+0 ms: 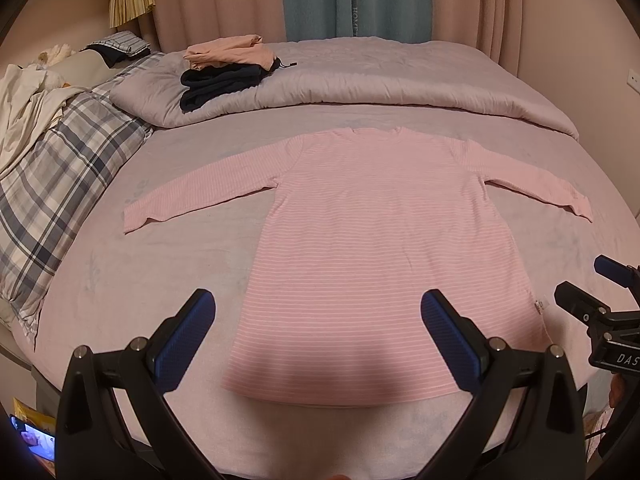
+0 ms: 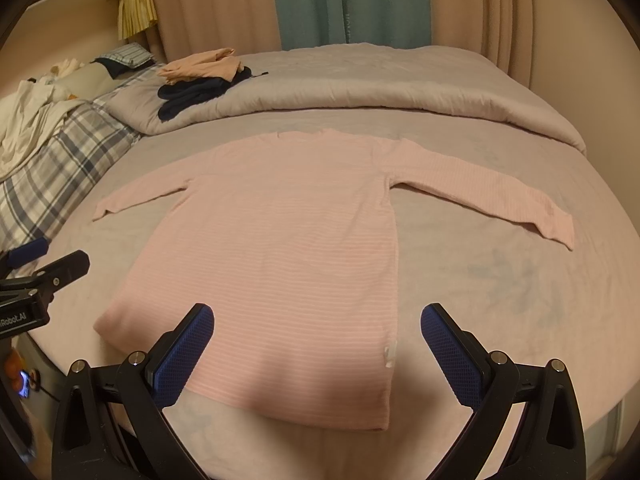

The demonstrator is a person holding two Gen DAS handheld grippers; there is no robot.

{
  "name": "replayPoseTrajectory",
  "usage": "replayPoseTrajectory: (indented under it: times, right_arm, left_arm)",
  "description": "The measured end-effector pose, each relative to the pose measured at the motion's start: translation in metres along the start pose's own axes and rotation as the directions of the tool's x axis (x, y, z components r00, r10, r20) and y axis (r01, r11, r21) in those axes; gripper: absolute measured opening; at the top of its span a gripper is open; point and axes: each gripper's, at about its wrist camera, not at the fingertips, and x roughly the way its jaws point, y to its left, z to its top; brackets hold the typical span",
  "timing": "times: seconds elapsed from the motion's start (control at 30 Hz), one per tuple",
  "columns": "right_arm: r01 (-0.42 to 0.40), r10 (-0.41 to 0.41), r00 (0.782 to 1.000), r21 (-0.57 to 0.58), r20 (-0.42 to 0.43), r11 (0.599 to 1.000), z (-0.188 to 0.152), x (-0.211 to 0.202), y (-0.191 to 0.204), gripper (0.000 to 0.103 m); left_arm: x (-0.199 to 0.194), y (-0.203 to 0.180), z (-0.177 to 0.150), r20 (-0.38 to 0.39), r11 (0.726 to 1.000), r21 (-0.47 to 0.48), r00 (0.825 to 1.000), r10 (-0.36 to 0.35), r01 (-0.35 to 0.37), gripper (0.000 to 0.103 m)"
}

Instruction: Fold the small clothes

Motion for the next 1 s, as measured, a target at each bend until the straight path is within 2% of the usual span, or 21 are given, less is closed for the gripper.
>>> replayPoseTrajectory:
  times: [1.0]
  right_arm:
    - [0.002,-0.002,1.000,0.006,0.001,1.000,0.0016,-0.0005,-0.0024,0.102]
  left_arm:
    - [0.0011,0.0045,-0.0016,-0.009,1.000,0.000,1.000,-0.005,0.005,0.103]
